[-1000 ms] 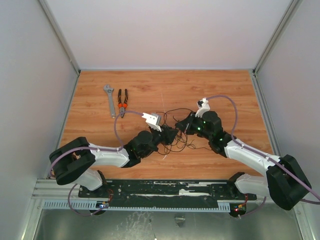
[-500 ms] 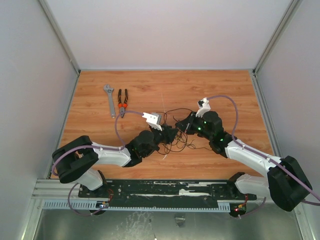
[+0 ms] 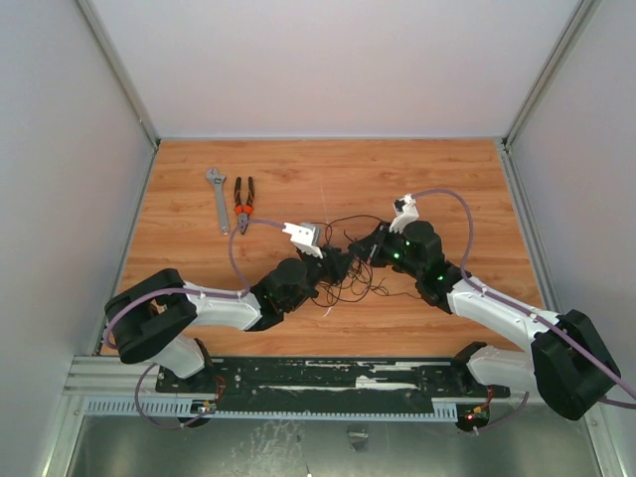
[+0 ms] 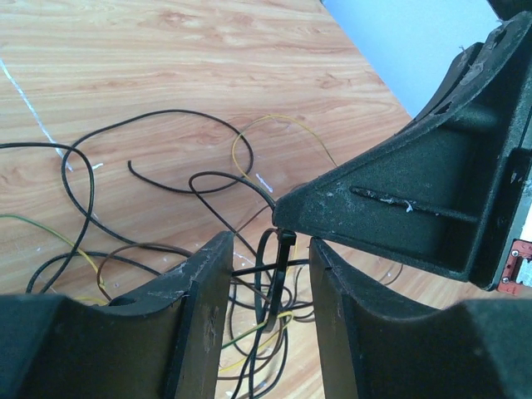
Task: Zip-tie the wires
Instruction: Tie the cable at the center of the board.
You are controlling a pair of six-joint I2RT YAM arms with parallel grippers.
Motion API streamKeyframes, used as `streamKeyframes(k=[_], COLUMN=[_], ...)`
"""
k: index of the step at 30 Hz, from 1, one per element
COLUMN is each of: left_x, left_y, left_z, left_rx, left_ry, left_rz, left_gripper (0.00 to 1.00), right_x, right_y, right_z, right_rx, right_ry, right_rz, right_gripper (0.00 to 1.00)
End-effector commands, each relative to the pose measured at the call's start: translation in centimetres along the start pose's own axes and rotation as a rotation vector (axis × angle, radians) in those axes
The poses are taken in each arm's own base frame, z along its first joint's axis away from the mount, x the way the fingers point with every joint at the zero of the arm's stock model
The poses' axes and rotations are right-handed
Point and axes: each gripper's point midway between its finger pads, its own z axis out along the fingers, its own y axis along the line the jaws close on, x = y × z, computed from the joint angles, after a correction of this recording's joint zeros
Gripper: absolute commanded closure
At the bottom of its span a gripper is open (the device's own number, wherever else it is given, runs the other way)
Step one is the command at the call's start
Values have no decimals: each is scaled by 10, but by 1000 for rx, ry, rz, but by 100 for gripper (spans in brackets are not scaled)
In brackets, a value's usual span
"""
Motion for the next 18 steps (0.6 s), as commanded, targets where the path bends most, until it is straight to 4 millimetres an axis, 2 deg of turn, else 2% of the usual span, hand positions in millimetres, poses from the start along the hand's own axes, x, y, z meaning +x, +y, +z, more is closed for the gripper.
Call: streamKeyframes(k=[1, 7, 18], left_x=[-16, -11, -16], left_y=[-10, -8, -13], left_z=[8, 9, 9], left_rx=[9, 5, 28], left_ry=[-59, -48, -69], left_rz=[-18, -18, -24], left_gripper=[53, 56, 70], right_x=[-2, -1, 3], right_y=[4, 3, 1], right_z=[-2, -2, -1], right_rx=[-12, -12, -7], right_ry=[-28, -25, -18], right_rz=[1, 1, 6], right_gripper=[100, 100, 100])
